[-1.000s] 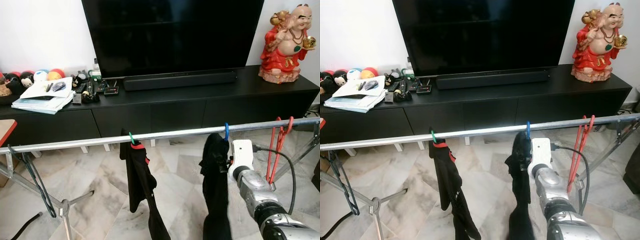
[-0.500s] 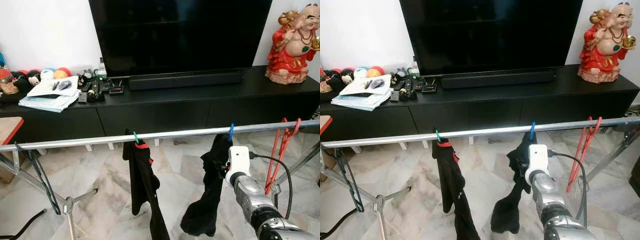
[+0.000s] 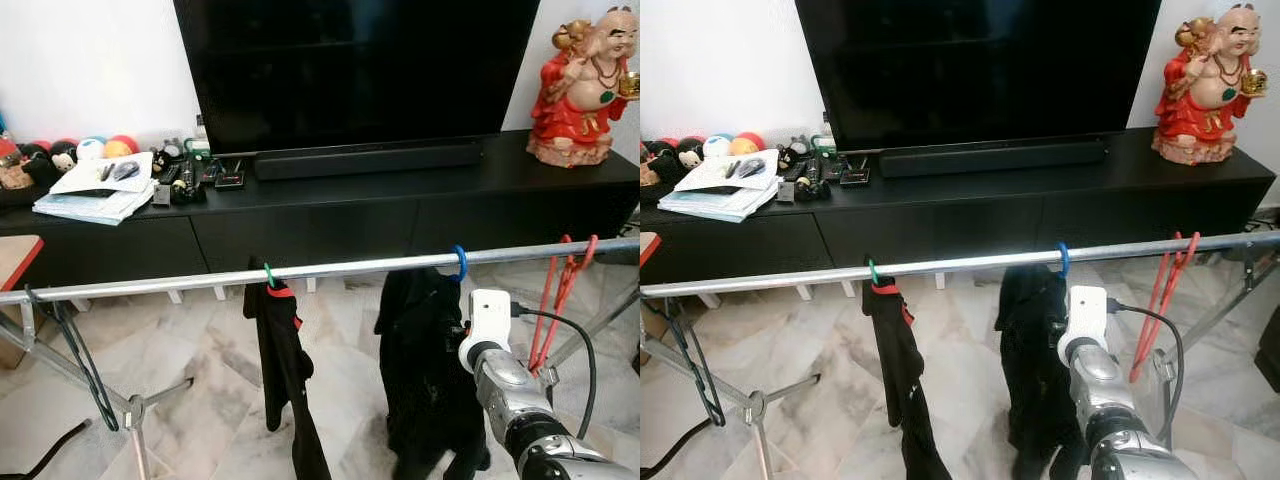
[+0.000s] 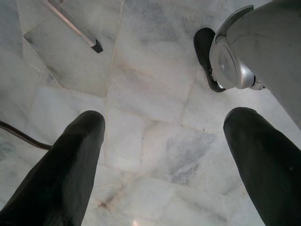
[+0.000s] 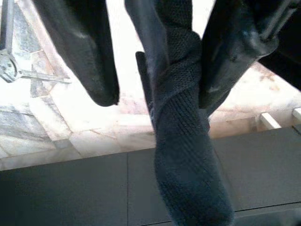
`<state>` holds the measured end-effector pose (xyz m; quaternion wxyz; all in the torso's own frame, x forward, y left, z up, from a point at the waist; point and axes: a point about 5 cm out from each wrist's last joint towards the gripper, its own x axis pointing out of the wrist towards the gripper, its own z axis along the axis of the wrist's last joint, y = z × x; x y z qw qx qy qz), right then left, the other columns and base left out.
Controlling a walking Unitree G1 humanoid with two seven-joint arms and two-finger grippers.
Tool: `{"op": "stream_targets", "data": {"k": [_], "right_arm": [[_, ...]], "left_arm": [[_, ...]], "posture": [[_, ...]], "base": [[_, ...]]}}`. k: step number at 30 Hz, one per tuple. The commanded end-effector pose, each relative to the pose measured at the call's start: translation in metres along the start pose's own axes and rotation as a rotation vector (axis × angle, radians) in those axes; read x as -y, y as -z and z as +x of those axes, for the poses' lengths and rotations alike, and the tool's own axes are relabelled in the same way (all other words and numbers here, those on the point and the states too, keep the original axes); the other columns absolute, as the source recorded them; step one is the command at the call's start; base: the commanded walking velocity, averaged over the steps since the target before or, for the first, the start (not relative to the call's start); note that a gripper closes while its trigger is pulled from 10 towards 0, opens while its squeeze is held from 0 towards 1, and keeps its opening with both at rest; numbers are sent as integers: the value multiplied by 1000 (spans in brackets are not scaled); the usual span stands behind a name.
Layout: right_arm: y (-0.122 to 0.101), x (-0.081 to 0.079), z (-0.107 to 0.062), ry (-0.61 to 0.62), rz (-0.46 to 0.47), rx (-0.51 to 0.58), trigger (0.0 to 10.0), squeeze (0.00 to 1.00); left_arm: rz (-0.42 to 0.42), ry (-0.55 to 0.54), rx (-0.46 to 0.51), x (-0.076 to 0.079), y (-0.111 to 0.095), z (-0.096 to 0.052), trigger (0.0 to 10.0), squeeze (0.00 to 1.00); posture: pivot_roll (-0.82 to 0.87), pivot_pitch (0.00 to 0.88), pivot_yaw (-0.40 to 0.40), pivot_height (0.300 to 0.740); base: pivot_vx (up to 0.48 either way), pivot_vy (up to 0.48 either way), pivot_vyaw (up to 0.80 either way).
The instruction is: Hang hanger
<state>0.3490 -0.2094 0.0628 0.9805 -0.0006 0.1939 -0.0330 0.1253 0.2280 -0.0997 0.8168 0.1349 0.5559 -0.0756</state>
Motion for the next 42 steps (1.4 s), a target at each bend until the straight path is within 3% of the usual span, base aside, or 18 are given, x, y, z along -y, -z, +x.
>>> {"op": "stream_targets", "data": {"k": [1, 14, 27, 35, 42], "right_arm": [[-1, -7, 1, -28, -2, 4, 0, 0], [3, -6, 0, -33, 7, 2, 0, 0], [5, -4, -2, -9, 28, 29, 0, 0], [-10, -1, -2, 22, 37, 145, 0, 0], [-24, -9, -4, -24, 28, 276, 0, 0]], "left_arm": [[1, 4, 2, 1, 1, 0, 10000, 0], [1, 16, 95, 41, -42, 8, 10000, 0], [-23, -30, 110, 14, -36, 5, 10000, 0], [-70, -77, 131, 6, -34, 4, 10000, 0], [-132, -143, 216, 4, -45, 2, 10000, 0]], "posture": [[90, 0, 75, 740], [88, 0, 73, 740], [84, 4, 73, 740], [77, 12, 69, 740], [68, 19, 67, 740]], "base": [[0, 0, 0], [0, 0, 0], [0, 0, 0], [0, 0, 0], [0, 0, 0]]}}
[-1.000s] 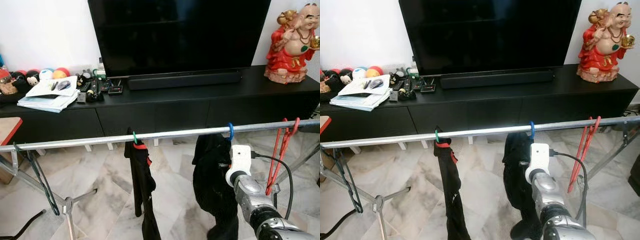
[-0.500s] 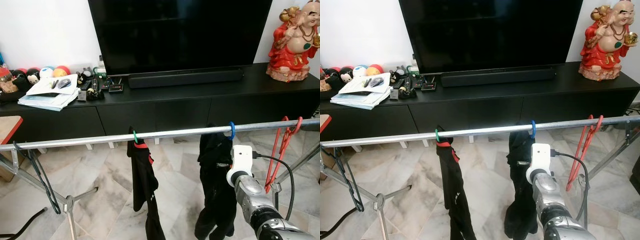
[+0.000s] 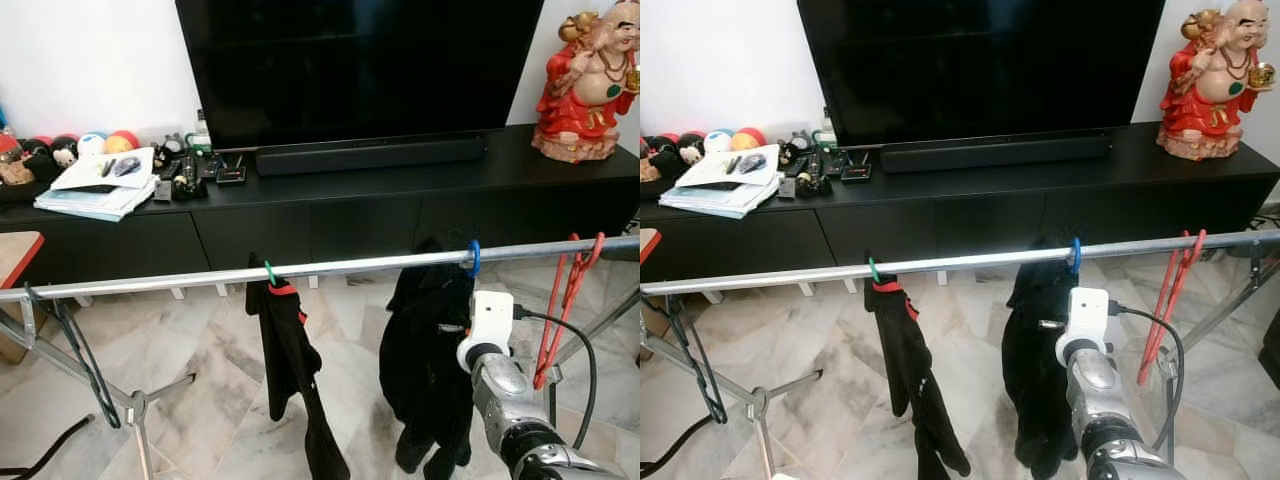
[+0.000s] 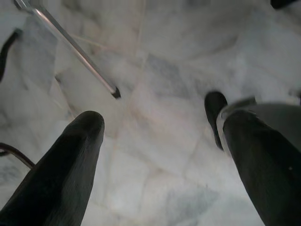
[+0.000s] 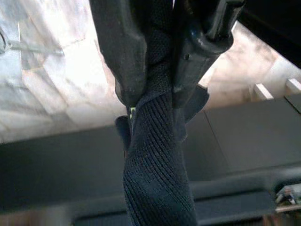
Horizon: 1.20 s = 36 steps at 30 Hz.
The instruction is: Hang hanger
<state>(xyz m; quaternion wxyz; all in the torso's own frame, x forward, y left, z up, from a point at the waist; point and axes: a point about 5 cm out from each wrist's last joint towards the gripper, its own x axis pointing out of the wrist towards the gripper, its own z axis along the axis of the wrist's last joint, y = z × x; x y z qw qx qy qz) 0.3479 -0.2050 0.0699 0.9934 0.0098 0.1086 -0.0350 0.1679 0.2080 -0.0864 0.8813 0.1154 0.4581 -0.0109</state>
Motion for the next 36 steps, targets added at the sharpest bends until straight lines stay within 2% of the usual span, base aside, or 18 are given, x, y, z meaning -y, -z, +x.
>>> {"op": "stream_targets", "data": {"k": [1, 9, 14, 16, 18, 20, 22, 23, 24, 25, 26, 27, 31, 36], "right_arm": [[-17, -5, 3, -25, 3, 104, 0, 0], [-3, -13, -8, -67, -36, 146, 0, 0], [17, -6, -20, -26, -16, 134, 0, 0], [31, -5, -28, -24, -26, 101, 0, 0], [36, -5, -31, -27, -36, 89, 0, 0], [53, -2, -39, 8, -30, 32, 0, 0], [58, 1, -42, 49, -25, 5, 0, 0], [61, 1, -43, 81, 2, -2, 3176, 0], [61, 1, -44, 86, 10, -2, 3176, 0], [58, -1, -44, 92, 3, 24, 9451, 0], [58, -1, -45, 93, -1, 31, 9451, 0], [56, -1, -45, 109, 10, 46, 10000, 0], [51, 3, -47, 163, 42, 92, 10000, 0], [52, 1, -50, 160, 34, 103, 10000, 0]], "left_arm": [[-22, -25, -2, -2, 3, -1, 10000, 0], [-17, -30, -21, -7, 11, -3, 10000, 0], [-13, -35, -31, -9, 14, -4, 10000, 0], [-12, -34, -34, -9, 15, -4, 10000, 0], [-13, -34, -34, -9, 15, -4, 10000, 0], [-20, -32, -32, -8, 15, -4, 10000, 0], [-25, -28, -27, -7, 14, -4, 10000, 0], [-42, -22, -21, -5, 13, -4, 10000, 0], [-47, -21, -19, -5, 13, -4, 10000, 0], [-59, -21, -18, -4, 13, -3, 10000, 0], [-61, -22, -18, -4, 13, -3, 10000, 0], [-62, -27, -18, -4, 13, -3, 10000, 0], [-98, -56, -9, -7, 13, -4, 10000, 0], [-88, -125, 39, -21, 7, -4, 10000, 0]], "posture": [[68, 19, 67, 740], [60, 24, 62, 740], [50, 31, 61, 740], [39, 32, 58, 740], [39, 32, 56, 740], [42, 31, 53, 740], [42, 31, 53, 740], [42, 30, 51, 740], [42, 30, 51, 740], [42, 30, 51, 740], [46, 27, 49, 740], [46, 27, 49, 740], [39, 25, 56, 740], [34, 21, 59, 740]], "base": [[0, 0, 0], [0, 0, 0], [0, 0, 0], [0, 0, 0], [0, 0, 0], [0, 0, 0], [0, 0, 0], [0, 0, 0], [0, 0, 0], [0, 0, 0], [0, 0, 0], [0, 0, 0], [0, 0, 0], [0, 0, 0]]}}
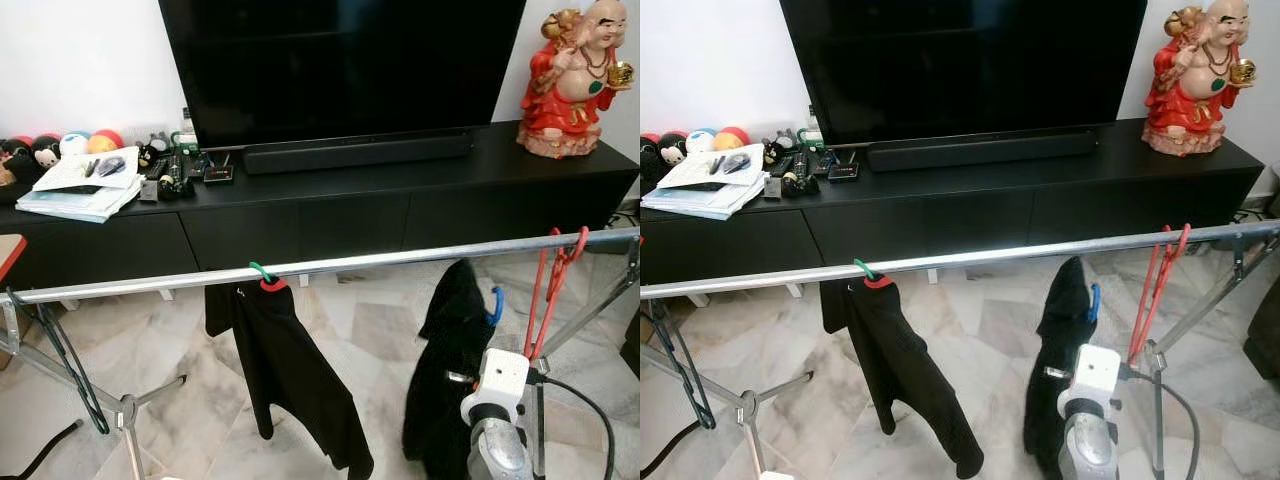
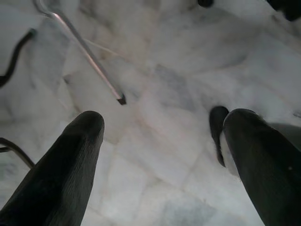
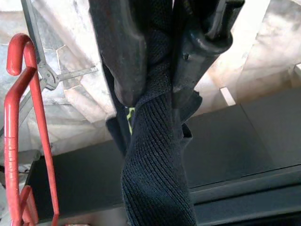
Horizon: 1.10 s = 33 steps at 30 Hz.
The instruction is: Hang hanger
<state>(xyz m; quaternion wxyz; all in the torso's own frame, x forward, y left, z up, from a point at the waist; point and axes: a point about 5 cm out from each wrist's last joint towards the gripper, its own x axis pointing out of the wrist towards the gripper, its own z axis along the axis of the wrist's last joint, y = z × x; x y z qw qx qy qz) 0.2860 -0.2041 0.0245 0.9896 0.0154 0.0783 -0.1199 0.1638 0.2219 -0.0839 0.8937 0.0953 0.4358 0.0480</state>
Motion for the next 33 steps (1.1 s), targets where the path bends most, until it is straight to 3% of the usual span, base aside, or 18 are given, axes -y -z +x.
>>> {"op": "stream_targets", "data": {"k": [1, 8, 10, 11, 17, 33], "right_arm": [[-4, -3, -2, -8, 5, 38, 10000, 0], [-1, -4, -5, -10, -2, 24, 10000, 0], [-1, -4, -6, -13, -1, 20, 10000, 0], [1, -6, -6, -22, 1, 11, 10000, 0], [6, -12, -9, -64, -28, -21, 10000, 0], [9, -15, -11, -79, -24, -51, 10000, 0]], "left_arm": [[33, -111, 44, -17, -5, 0, 10000, 0], [58, -243, 113, -33, -15, -1, 10000, 0], [34, -209, 148, -29, -21, -1, 10000, 0], [7, -136, 170, -18, -24, 0, 10000, 0], [-20, -31, 165, 0, -22, 0, 10000, 0], [-59, -17, 132, 0, -17, 0, 10000, 0]], "posture": [[31, 13, 58, 740], [28, 0, 54, 740], [28, 0, 54, 740], [28, 0, 53, 740], [22, 0, 58, 740], [26, 4, 55, 740]], "base": [[0, 0, 0], [0, 0, 0], [0, 0, 0], [0, 0, 0], [0, 0, 0], [0, 0, 0]]}}
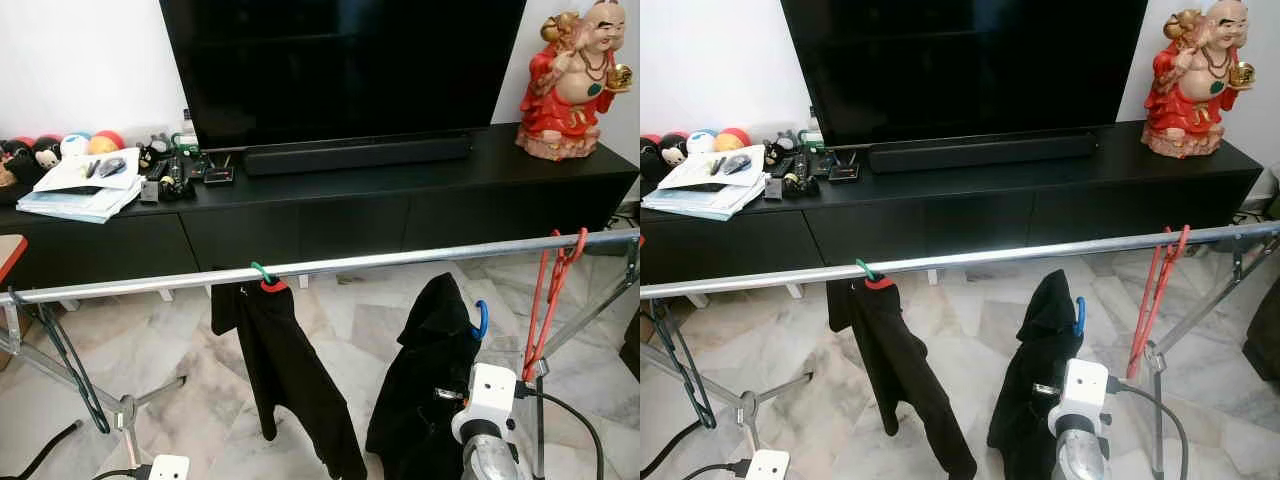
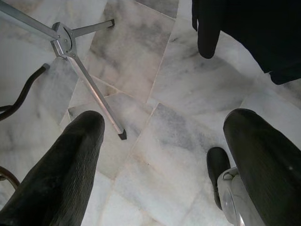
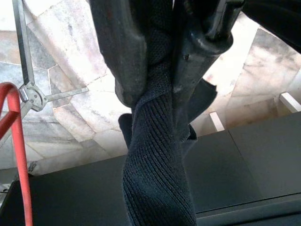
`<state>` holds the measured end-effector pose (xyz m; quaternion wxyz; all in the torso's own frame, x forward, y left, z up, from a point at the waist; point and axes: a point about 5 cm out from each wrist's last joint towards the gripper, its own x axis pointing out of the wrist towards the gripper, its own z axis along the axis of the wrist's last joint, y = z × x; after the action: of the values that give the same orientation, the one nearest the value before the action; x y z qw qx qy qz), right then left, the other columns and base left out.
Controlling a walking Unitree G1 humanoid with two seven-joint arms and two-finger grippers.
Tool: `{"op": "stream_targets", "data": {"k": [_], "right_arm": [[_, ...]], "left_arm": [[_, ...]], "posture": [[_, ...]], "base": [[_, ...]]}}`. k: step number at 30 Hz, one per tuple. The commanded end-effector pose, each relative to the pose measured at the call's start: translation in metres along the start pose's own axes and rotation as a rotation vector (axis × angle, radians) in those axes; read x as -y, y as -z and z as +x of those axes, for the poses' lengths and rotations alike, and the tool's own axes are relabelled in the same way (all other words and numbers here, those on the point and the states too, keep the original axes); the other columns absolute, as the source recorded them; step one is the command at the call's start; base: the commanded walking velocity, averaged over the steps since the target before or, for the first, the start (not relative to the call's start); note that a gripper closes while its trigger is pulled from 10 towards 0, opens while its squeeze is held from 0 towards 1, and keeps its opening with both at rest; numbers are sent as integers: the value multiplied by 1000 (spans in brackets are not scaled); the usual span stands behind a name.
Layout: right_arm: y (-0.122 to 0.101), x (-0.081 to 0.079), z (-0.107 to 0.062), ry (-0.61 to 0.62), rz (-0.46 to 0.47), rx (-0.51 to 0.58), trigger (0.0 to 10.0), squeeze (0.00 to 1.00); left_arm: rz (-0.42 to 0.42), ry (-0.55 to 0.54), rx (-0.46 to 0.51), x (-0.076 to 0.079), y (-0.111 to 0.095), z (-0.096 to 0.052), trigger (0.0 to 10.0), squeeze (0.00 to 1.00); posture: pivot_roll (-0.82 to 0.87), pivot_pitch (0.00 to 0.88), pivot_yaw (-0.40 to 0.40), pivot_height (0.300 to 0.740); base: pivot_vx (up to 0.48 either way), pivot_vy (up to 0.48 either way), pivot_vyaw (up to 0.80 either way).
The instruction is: Hang hanger
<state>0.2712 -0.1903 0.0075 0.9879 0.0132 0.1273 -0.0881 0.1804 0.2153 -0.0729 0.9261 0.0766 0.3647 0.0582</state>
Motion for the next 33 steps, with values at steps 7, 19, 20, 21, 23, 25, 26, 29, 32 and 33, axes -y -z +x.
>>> {"op": "stream_targets", "data": {"k": [7, 19, 20, 21, 23, 25, 26, 29, 32, 33], "right_arm": [[-12, -5, 4, -17, -5, 42, 10000, 0], [-10, -5, 4, -16, -12, 33, 10000, 0], [-10, -6, 4, -17, -11, 33, 10000, 0], [-10, -6, 4, -17, -10, 32, 10000, 0], [-9, -6, 3, -18, -10, 30, 10000, 0], [-9, -6, 3, -19, -11, 27, 10000, 0], [-8, -6, 3, -19, -11, 26, 10000, 0], [-8, -6, 3, -19, -13, 24, 10000, 0], [-8, -7, 3, -18, -15, 22, 10000, 0], [-8, -7, 3, -18, -15, 22, 10000, 0]], "left_arm": [[-9, -1, -47, -4, 9, -3, 10000, 0], [-11, 10, -50, -3, 10, -2, 10000, 0], [-11, 11, -49, -3, 9, -2, 10000, 0], [-11, 11, -49, -3, 9, -2, 10000, 0], [-11, 10, -54, -3, 10, -3, 10000, 0], [-10, 10, -57, -3, 11, -3, 10000, 0], [-10, 10, -58, -3, 11, -3, 10000, 0], [-10, 10, -59, -4, 11, -3, 10000, 0], [-10, 10, -58, -4, 11, -3, 10000, 0], [-10, 11, -58, -3, 11, -3, 10000, 0]], "posture": [[27, 19, 53, 740], [28, 28, 54, 740], [28, 28, 54, 740], [28, 28, 54, 740], [29, 31, 55, 740], [29, 31, 55, 740], [29, 31, 55, 740], [29, 31, 55, 740], [29, 31, 56, 740], [29, 31, 56, 740]], "base": [[0, 0, 0], [-64, 0, 0], [-262, 0, 0], [-259, 0, 0], [-266, 0, 0], [-266, 0, 0], [-266, 0, 0], [-271, 0, 0], [-274, 0, 0], [-270, 0, 0]]}}
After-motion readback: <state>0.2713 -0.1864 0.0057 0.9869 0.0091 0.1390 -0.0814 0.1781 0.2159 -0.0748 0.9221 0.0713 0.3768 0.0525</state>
